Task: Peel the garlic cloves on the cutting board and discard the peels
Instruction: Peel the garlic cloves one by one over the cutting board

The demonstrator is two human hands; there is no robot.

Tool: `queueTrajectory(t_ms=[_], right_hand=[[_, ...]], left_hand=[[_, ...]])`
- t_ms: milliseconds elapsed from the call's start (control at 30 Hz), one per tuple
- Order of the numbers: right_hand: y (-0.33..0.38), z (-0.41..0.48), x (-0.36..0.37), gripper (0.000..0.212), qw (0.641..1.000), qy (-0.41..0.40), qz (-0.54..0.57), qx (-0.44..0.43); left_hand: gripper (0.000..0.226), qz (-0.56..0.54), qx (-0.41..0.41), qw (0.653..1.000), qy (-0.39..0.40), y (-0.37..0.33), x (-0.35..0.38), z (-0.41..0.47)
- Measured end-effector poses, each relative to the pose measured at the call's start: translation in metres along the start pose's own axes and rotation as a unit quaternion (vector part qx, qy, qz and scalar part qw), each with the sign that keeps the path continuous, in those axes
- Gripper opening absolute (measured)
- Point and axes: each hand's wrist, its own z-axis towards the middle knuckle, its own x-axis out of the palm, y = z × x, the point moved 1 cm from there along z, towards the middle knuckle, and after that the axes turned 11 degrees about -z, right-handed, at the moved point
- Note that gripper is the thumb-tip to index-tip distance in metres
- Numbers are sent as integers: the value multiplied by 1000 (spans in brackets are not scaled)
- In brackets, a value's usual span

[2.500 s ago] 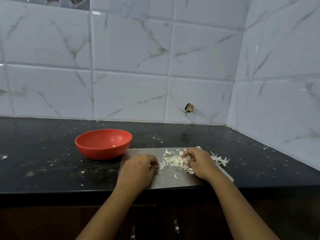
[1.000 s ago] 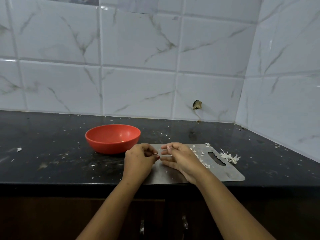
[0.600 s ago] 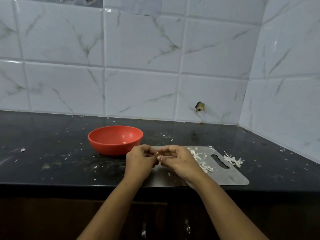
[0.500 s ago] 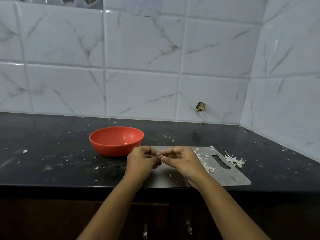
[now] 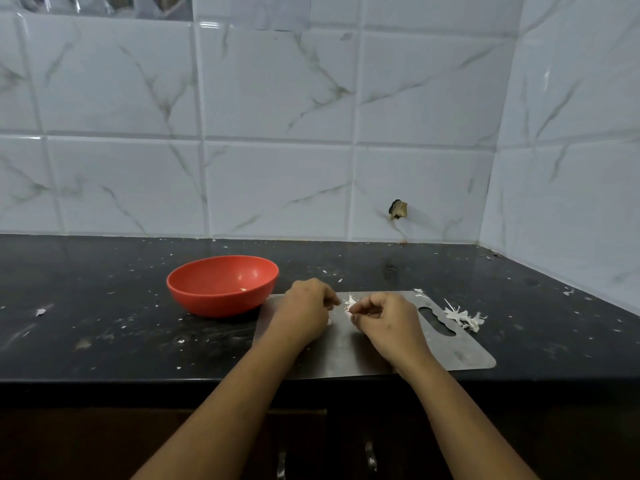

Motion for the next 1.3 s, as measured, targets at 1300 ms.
queueTrajectory(t_ms=[1300], right_hand=[[26,-10,17,6,990,89,-98,-48]], left_hand=[[21,18,12,998,-54,37,-13,-38]])
